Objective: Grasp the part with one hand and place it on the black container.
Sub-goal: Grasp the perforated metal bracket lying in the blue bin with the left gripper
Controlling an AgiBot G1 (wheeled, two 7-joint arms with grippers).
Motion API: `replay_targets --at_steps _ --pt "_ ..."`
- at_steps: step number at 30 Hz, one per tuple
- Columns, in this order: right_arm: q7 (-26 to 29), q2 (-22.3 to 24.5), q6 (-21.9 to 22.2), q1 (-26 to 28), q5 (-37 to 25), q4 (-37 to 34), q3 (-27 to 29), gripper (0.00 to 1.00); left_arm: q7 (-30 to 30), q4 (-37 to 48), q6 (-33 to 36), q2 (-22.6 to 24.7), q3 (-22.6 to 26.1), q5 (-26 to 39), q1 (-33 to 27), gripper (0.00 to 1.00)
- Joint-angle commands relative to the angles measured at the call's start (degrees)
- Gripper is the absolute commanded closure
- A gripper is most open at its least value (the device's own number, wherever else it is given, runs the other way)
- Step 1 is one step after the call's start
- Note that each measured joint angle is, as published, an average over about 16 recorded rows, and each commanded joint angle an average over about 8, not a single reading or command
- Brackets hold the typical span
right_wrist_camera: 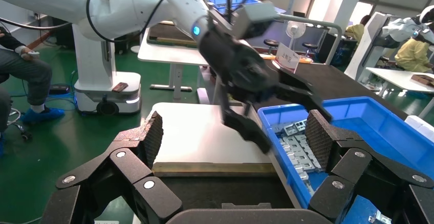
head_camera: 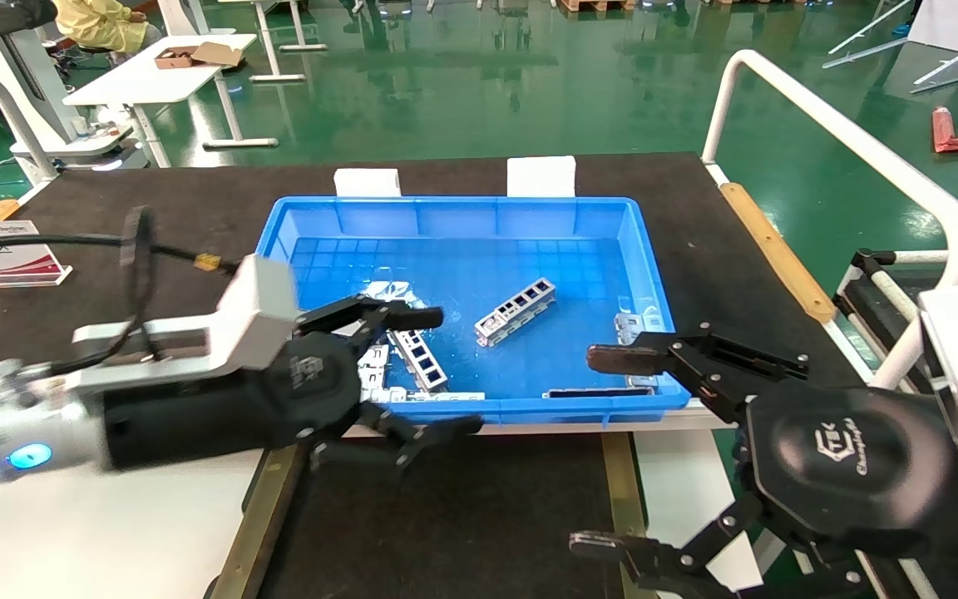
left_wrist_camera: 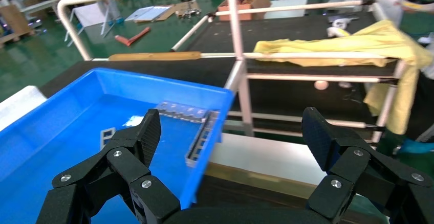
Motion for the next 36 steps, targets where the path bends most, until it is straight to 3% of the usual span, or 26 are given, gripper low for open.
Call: replay_targets --at_steps 1,18,30,36 --pt "0.00 0.00 0.00 0.00 0.00 0.00 0.00 0.00 0.12 1.00 -1.34 1.54 0.76 1.68 -0.93 0.00" --pt "-0.01 0.01 0.01 0.00 0.01 0.00 -0.01 0.00 4.59 18.04 -12.72 16.47 5.53 12.08 -8.39 0.00" --pt "-0.01 0.01 0.01 0.01 0.02 0.00 -0.02 0.00 12.18 34.22 -22.51 26.47 5.64 14.44 -11.81 0.00" --pt "-0.01 0.01 0.01 0.01 0.02 0.00 -0.03 0.00 16.35 40.37 -27.15 29.30 6.14 13.12 -13.02 0.00"
